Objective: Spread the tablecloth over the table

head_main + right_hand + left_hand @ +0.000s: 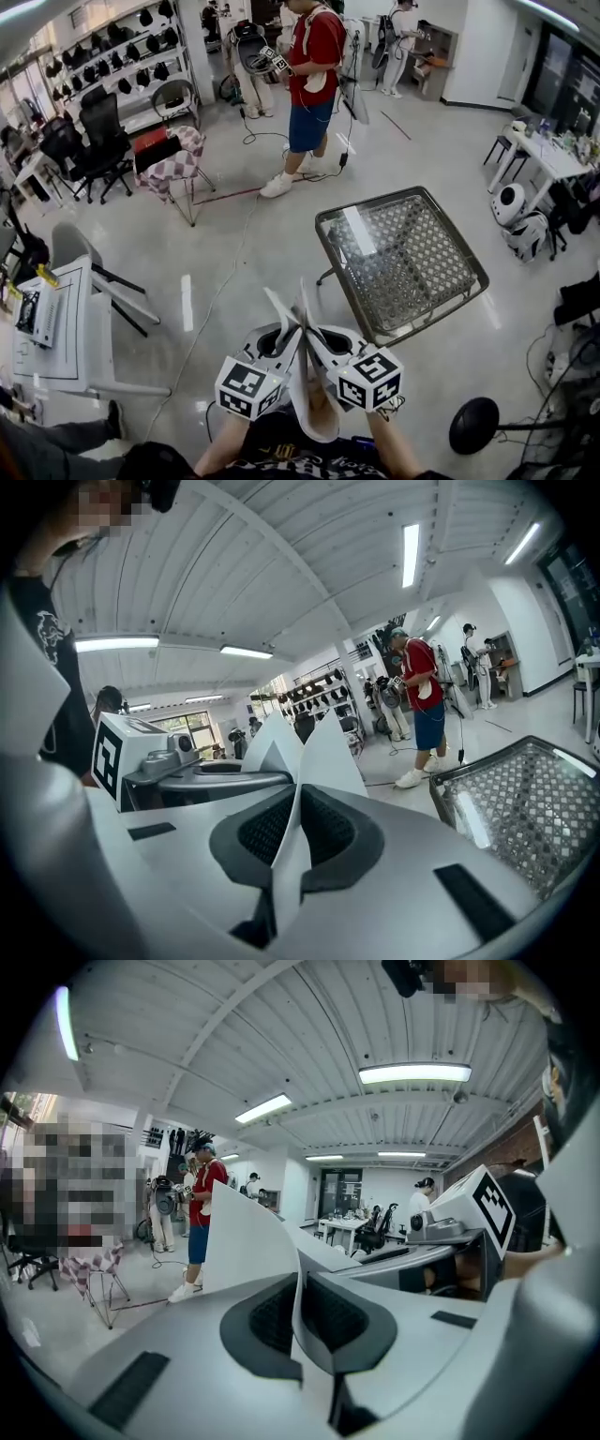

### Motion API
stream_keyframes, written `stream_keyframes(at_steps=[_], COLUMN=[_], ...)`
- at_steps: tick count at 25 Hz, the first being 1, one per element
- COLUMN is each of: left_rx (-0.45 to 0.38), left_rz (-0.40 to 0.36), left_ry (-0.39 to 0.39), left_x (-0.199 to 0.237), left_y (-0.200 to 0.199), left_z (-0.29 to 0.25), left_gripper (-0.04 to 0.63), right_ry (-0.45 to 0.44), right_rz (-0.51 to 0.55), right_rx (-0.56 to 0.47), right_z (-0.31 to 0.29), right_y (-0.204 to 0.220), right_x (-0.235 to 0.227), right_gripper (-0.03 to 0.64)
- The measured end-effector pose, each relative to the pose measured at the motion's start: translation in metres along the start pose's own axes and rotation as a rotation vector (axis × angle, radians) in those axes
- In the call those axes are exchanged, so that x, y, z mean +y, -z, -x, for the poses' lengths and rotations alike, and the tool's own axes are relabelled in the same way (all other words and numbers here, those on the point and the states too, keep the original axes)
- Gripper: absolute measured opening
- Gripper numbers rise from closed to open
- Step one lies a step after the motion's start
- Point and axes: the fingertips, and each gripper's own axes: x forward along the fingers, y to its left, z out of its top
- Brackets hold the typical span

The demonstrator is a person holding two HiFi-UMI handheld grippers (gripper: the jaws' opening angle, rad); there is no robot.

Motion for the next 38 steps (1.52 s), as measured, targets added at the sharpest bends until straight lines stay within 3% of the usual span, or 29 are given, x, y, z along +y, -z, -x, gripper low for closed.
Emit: stream_keyframes(at_steps=[15, 19, 28, 38], left_rx=[-0.131, -0.135, -0.136, -0.229], left_rz=[0.076, 0.065, -0.108, -0.299], left_ry=[-0.079, -0.083, -0.101, -0.125], left_x=[0.113, 0.130, 0.153, 0.108], left_y=[-0.065, -0.073, -0.122, -0.211], left_z=[-0.092, -0.111, -0.162, -0.240], left_gripper=[0.028, 0.026, 0.028, 0.026], right_ry=[-0.007, 0.003, 0.011, 0.043], right_rz=[0.115, 0.145, 0.119, 0.218], right_rx=[0.009, -0.001, -0.081, -0.253], right_z=[-0.098, -0.110, -0.119, -0.060], right_y=[-0.096, -0.111, -0.161, -0.236], right_x=[-0.085, -0.101, -0.144, -0.214], right_gripper=[0.015, 0.015, 0.015, 0.015])
